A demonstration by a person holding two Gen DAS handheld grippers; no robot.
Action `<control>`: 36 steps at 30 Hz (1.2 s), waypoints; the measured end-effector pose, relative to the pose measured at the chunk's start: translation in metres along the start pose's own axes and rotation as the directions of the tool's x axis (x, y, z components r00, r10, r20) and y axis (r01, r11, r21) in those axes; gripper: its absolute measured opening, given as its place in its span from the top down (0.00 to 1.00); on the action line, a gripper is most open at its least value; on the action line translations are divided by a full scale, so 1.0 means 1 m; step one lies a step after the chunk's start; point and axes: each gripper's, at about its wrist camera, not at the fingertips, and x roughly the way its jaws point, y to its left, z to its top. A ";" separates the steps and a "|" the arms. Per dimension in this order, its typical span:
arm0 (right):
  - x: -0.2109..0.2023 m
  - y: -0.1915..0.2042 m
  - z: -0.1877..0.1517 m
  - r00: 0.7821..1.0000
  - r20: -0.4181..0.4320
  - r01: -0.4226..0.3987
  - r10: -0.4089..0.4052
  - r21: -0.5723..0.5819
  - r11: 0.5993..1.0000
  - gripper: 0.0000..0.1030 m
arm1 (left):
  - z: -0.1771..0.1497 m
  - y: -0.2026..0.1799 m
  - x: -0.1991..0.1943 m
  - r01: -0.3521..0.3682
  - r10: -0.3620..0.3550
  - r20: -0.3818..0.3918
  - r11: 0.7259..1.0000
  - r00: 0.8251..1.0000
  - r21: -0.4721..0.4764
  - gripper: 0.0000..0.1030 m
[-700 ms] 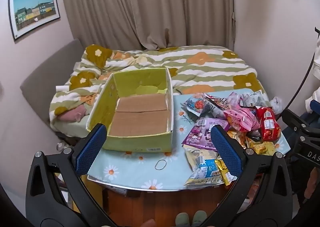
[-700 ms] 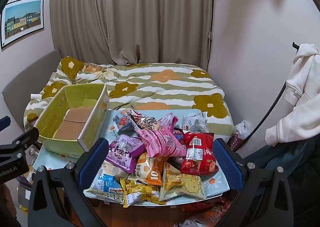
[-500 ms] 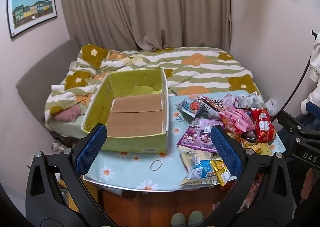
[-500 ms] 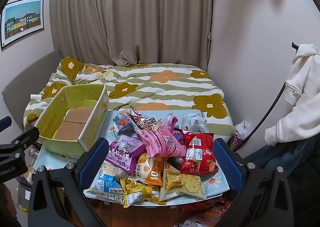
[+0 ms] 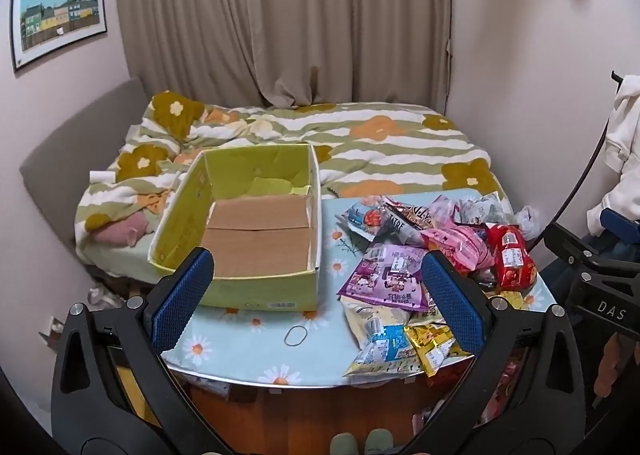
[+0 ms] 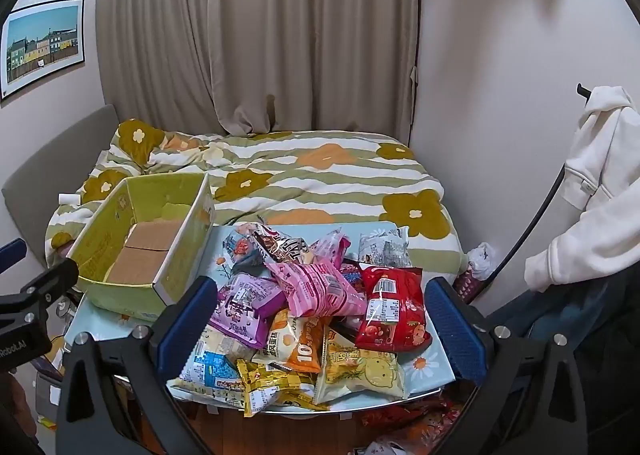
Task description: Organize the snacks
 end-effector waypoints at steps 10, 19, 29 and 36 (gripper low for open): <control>-0.002 -0.004 0.005 1.000 0.003 0.002 -0.002 0.006 1.000 0.00 | 0.003 0.003 0.002 -0.025 0.025 0.004 1.000 1.000 -0.016 0.00; -0.002 -0.005 0.008 1.000 0.003 -0.006 0.006 0.005 1.000 0.00 | 0.005 0.007 0.002 -0.035 0.035 0.004 0.999 0.999 -0.018 0.00; 0.001 -0.002 0.007 1.000 0.004 -0.008 0.008 0.002 1.000 0.00 | 0.004 0.008 0.005 -0.041 0.041 -0.013 0.999 0.999 -0.006 0.00; 0.001 -0.002 0.006 1.000 0.006 -0.007 0.007 0.002 1.000 0.00 | 0.007 0.009 0.007 -0.038 0.038 -0.022 0.999 0.999 -0.001 0.00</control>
